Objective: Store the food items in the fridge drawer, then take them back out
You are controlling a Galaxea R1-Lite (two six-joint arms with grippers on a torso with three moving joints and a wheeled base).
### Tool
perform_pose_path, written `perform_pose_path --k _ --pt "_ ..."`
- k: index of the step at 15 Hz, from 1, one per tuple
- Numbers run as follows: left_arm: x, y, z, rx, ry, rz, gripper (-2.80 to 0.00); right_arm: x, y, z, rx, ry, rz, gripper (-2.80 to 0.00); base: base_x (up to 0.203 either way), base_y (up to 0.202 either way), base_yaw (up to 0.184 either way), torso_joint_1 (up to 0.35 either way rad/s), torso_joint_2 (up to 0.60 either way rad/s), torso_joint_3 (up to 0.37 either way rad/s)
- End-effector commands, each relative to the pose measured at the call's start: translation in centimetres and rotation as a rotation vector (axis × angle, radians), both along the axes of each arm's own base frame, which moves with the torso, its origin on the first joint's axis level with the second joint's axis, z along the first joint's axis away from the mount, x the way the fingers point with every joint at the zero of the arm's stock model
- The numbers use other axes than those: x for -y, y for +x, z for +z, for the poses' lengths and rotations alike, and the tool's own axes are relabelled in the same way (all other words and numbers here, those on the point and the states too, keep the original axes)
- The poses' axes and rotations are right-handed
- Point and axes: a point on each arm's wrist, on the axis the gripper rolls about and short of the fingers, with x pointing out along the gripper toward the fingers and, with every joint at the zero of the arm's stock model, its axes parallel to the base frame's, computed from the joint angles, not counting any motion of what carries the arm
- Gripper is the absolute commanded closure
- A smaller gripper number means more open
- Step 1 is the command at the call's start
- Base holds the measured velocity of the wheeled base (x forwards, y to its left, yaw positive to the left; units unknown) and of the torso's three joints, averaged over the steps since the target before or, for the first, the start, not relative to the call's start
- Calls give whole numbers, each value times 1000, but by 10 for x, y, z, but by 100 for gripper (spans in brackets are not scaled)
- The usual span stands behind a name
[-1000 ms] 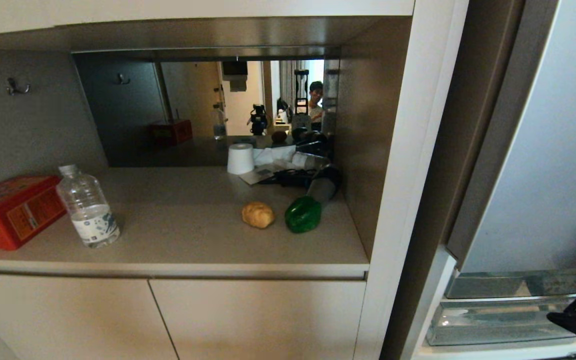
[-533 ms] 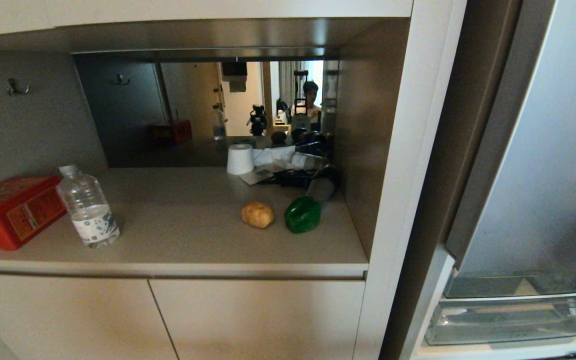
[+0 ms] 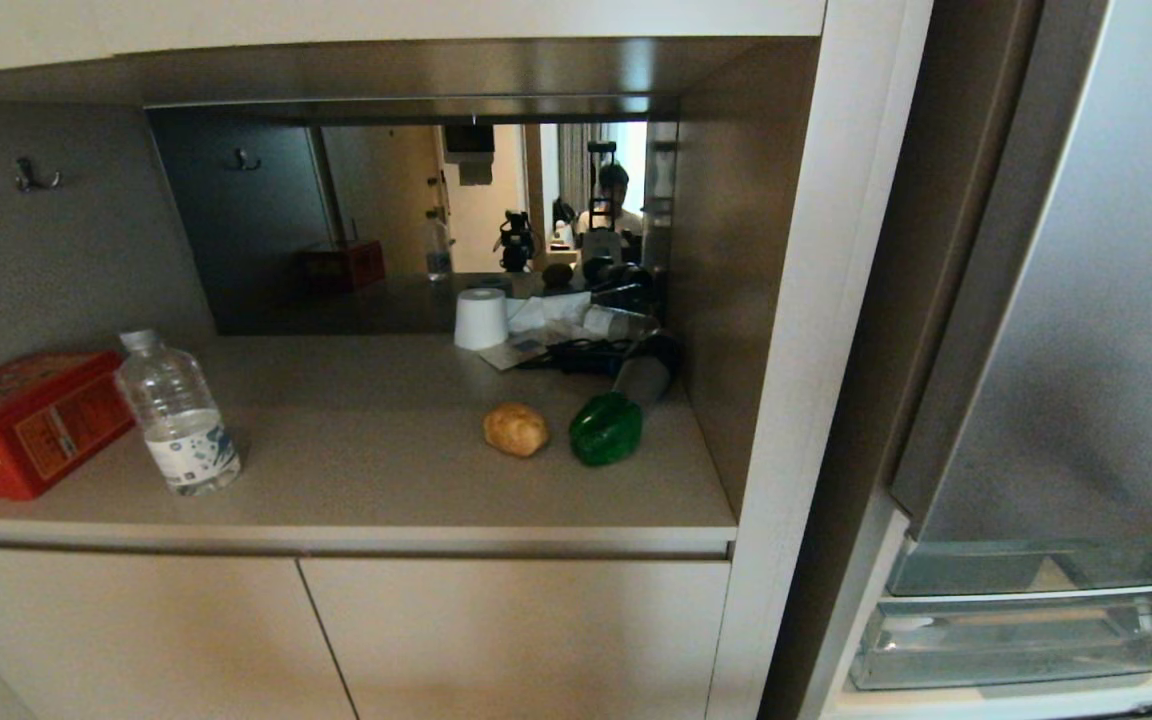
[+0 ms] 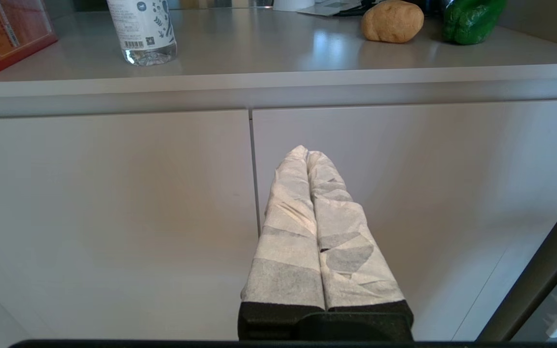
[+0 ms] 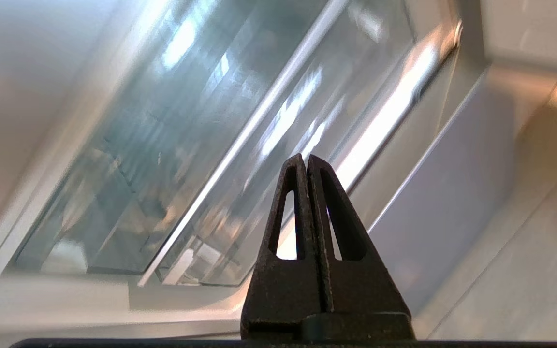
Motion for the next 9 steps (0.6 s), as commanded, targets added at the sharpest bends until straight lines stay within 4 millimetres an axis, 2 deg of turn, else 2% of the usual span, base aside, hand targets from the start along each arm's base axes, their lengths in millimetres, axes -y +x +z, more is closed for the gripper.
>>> perform_pose_path --k 1,3,5,7,9 --pt "0 1 -3 -10 0 1 0 -48 -17 19 114 -227 76 0 0 0 0 0 0 0" --pt "0 1 -3 -9 0 1 0 -78 -20 19 159 -315 277 0 0 0 0 0 0 0" --pt "0 1 -3 -10 0 0 0 -101 -43 16 244 -458 429 0 0 0 0 0 0 0" --pt "0 1 -3 -10 0 1 0 -110 -61 3 244 -566 562 0 0 0 0 0 0 0" --pt "0 1 -3 -10 0 1 0 -110 -70 -17 69 -688 662 0 0 0 0 0 0 0"
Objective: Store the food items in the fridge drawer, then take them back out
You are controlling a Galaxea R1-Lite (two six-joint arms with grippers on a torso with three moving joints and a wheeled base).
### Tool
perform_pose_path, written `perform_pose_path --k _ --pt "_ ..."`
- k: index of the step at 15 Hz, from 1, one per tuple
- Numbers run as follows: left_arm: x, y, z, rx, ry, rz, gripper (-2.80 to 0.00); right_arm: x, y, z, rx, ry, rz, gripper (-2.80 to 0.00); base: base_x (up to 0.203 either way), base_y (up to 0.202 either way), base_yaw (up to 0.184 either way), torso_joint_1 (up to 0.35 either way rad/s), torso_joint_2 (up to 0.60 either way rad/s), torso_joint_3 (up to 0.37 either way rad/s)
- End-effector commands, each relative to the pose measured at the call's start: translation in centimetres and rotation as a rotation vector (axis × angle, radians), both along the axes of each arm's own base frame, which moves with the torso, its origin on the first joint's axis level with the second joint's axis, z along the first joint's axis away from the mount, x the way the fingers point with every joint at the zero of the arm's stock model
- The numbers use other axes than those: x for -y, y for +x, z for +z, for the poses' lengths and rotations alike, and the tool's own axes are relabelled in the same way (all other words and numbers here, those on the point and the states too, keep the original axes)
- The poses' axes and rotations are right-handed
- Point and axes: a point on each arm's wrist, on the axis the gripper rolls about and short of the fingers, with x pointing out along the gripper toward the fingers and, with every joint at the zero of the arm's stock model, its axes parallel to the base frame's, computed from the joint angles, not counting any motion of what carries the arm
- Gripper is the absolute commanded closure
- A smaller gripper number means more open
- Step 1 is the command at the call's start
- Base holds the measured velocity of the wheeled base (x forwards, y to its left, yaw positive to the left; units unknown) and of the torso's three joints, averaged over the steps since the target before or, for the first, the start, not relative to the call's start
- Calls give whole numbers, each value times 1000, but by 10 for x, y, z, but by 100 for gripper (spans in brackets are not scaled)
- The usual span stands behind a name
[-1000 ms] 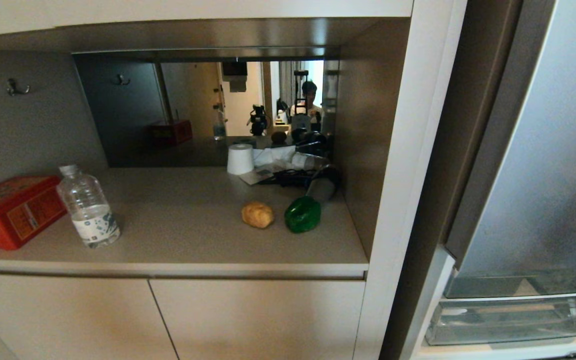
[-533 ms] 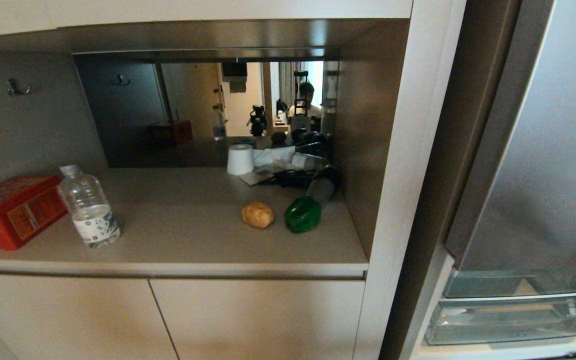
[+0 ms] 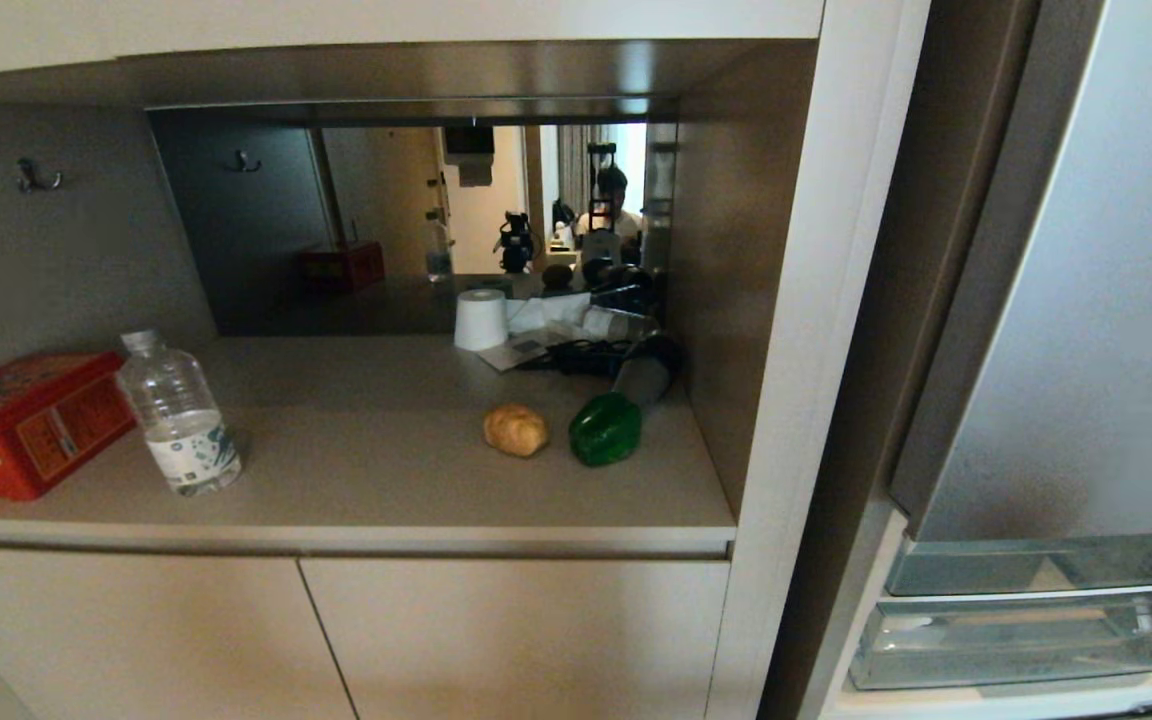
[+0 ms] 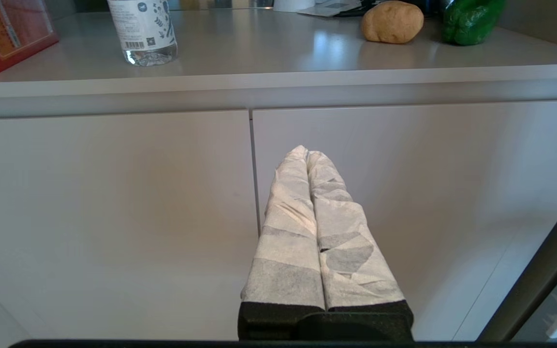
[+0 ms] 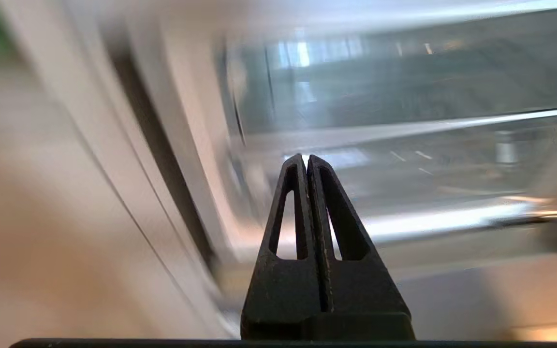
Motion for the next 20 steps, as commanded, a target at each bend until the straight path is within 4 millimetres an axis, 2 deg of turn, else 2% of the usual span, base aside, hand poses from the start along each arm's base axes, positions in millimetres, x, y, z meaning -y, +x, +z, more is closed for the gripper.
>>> perform_pose_path --k 1,4,9,13,17,20 --pt "0 1 -3 -10 0 0 0 -3 -16 -16 -34 -164 119 0 0 0 0 0 0 0" --pt "0 1 -3 -10 0 0 0 -3 -24 -28 -85 -180 247 0 0 0 0 0 0 0" --pt "0 1 -3 -9 -2 0 0 -2 -41 -32 137 -188 182 0 0 0 0 0 0 0" --pt "0 1 -3 -9 -3 0 0 -2 -41 -31 113 -171 163 0 0 0 0 0 0 0" --pt "0 1 -3 -9 -2 0 0 -2 -41 -31 124 -46 133 0 0 0 0 0 0 0" --pt "0 1 -3 -9 -4 0 0 -1 -40 -31 142 -40 118 0 0 0 0 0 0 0"
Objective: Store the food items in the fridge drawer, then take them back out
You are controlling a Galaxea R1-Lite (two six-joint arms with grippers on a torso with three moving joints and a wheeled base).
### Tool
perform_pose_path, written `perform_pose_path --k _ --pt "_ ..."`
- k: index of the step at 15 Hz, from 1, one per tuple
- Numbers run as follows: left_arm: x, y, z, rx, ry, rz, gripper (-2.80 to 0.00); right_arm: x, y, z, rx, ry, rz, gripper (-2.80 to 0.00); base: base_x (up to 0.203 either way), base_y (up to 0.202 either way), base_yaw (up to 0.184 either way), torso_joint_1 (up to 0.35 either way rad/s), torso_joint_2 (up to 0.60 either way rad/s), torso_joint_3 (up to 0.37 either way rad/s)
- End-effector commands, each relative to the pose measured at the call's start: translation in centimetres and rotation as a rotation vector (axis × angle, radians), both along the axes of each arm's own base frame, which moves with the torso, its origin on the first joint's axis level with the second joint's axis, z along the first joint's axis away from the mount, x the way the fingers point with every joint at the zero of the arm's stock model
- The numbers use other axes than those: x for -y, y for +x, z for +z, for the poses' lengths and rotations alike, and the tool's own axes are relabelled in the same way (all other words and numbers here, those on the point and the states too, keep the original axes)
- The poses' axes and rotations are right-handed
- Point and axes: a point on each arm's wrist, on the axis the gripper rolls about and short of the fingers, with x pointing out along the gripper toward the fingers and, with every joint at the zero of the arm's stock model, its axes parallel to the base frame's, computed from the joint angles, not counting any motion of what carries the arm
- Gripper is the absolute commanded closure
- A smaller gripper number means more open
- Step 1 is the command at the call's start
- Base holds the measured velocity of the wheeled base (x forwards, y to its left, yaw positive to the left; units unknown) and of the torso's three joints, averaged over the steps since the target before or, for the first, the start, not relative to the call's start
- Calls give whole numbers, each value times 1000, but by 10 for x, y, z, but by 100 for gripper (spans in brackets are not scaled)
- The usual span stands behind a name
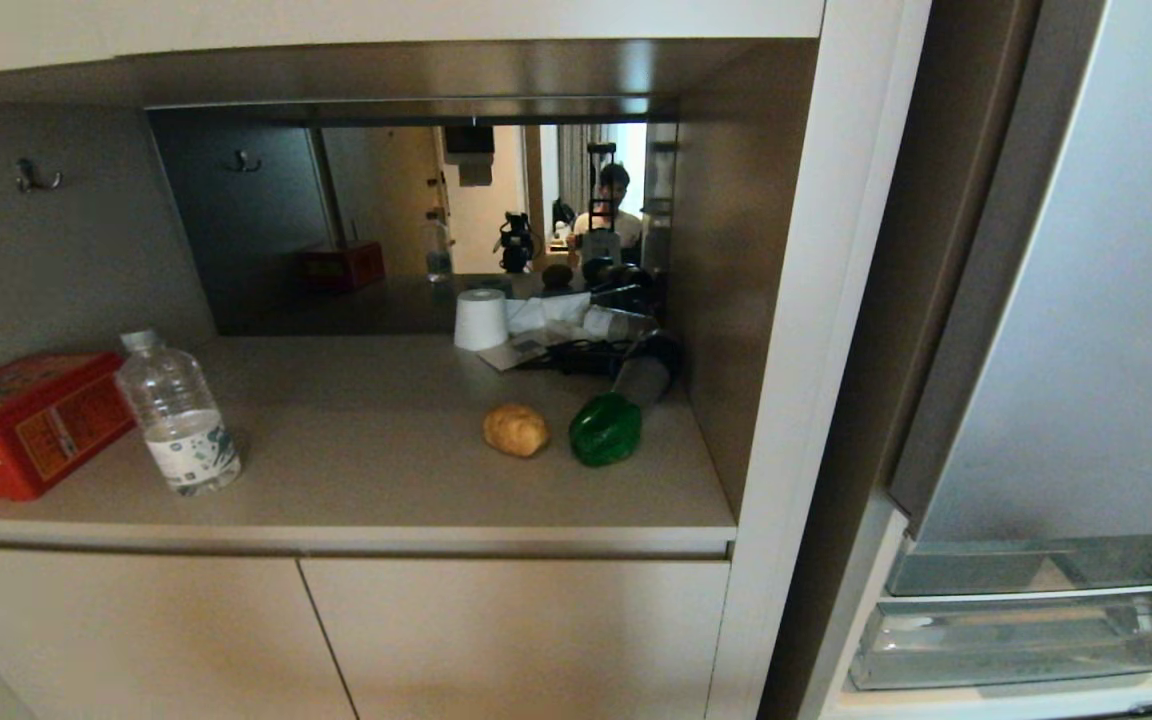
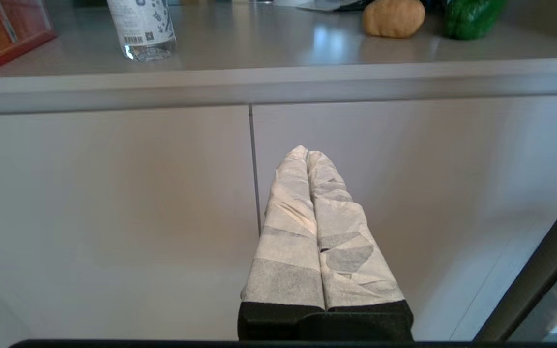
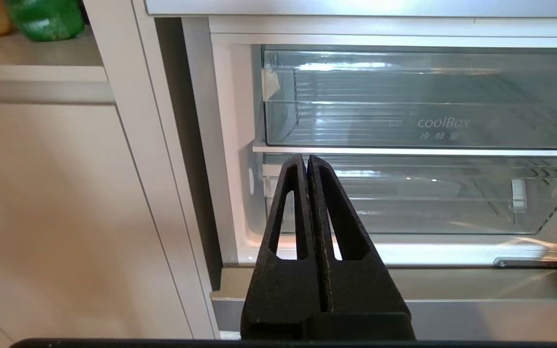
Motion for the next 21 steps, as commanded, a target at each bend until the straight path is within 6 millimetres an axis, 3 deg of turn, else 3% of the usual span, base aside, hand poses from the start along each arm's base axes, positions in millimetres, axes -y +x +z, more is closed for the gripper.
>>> perform_pose_path --k 1,21 --pt "0 1 -2 0 -4 1 0 0 0 0 0 3 0 0 0 0 0 0 0 0" --pt "0 1 -2 0 -6 -1 0 0 0 0 0 1 0 0 0 0 0 0 0 0"
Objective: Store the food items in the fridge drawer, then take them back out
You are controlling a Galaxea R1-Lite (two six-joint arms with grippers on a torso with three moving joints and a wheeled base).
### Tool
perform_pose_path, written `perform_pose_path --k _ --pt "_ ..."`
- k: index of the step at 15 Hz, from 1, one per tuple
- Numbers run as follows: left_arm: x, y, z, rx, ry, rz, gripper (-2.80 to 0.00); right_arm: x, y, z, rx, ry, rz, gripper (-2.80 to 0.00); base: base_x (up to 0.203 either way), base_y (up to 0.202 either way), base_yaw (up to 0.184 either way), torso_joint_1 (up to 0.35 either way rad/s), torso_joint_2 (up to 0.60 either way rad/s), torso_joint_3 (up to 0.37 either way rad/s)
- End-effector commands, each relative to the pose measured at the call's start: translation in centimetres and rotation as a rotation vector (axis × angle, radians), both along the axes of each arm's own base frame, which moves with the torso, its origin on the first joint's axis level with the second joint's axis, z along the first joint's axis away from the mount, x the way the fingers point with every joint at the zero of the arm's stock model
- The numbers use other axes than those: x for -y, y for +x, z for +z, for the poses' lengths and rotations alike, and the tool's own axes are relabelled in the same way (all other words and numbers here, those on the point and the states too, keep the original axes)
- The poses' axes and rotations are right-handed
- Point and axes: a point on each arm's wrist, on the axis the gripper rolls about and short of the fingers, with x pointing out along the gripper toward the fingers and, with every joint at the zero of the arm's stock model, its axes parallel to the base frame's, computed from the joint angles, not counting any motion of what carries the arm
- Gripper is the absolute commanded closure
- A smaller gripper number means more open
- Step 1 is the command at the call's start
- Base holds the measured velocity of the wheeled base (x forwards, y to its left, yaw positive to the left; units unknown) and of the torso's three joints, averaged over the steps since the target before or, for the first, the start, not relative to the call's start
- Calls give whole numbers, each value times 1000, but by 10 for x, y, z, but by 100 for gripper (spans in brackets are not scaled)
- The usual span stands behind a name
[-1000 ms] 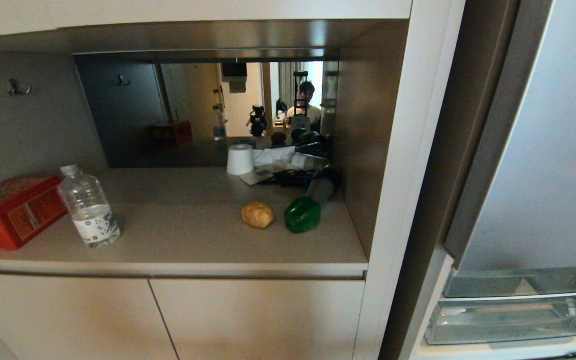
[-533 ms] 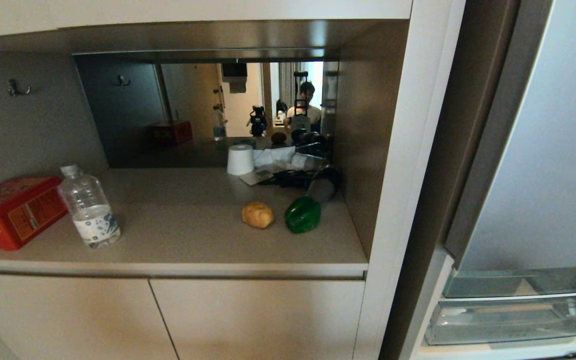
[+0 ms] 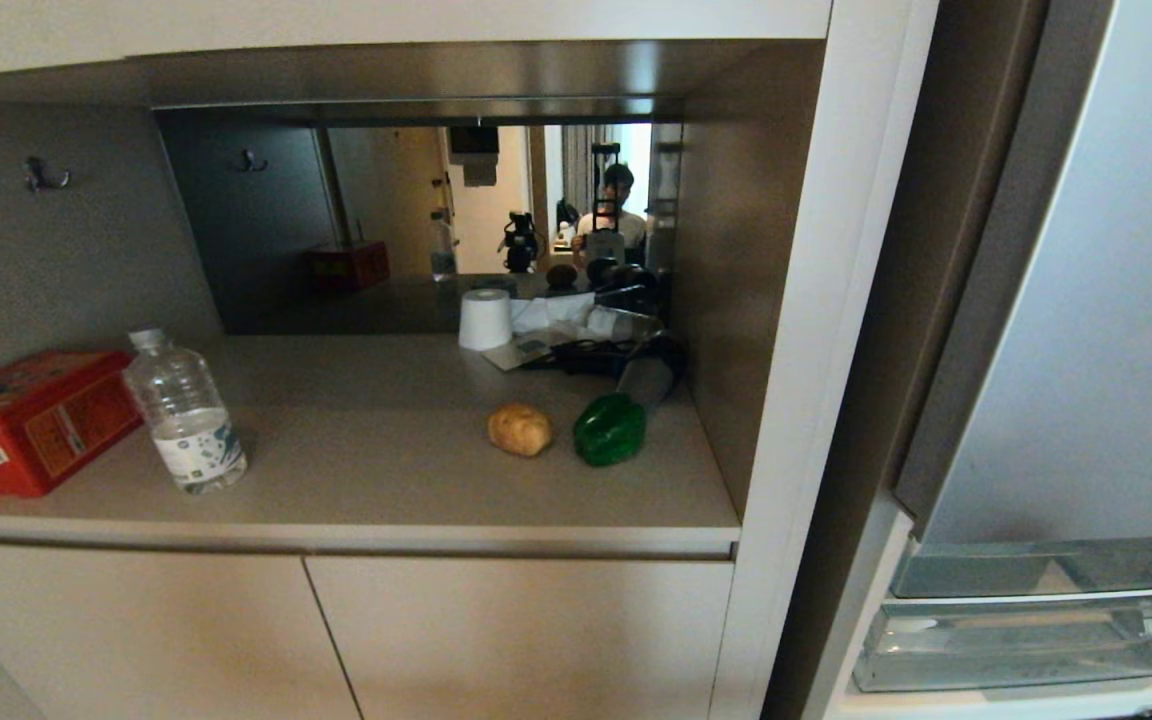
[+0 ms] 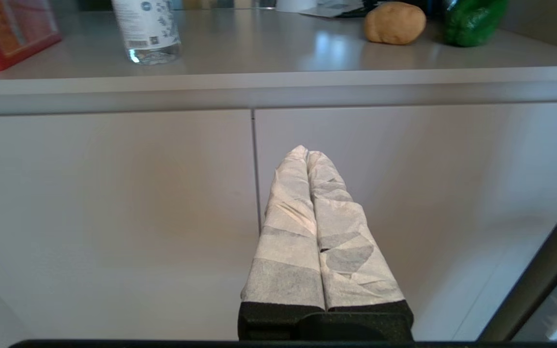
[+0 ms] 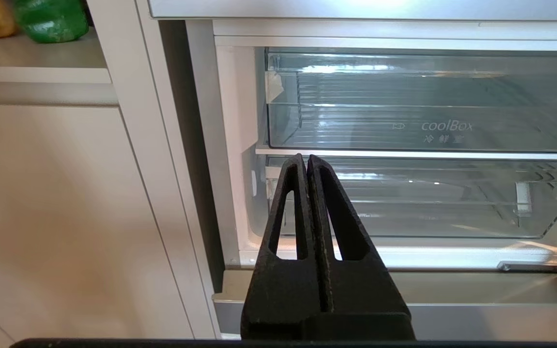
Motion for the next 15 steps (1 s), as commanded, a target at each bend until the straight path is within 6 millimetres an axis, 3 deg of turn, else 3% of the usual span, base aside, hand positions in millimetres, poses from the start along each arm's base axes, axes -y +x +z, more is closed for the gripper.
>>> perform_pose_path --k 1,10,15 --pt "0 1 -3 -10 0 1 0 0 0 0 0 0 0 0 0 0 0 0 0 0" --pt "0 1 -3 -10 0 0 0 0 0 0 -2 0 0 0 0 -176 0 2 3 2" --pt "0 1 -3 -10 0 1 0 0 0 0 -2 0 0 0 0 -22 0 1 1 0"
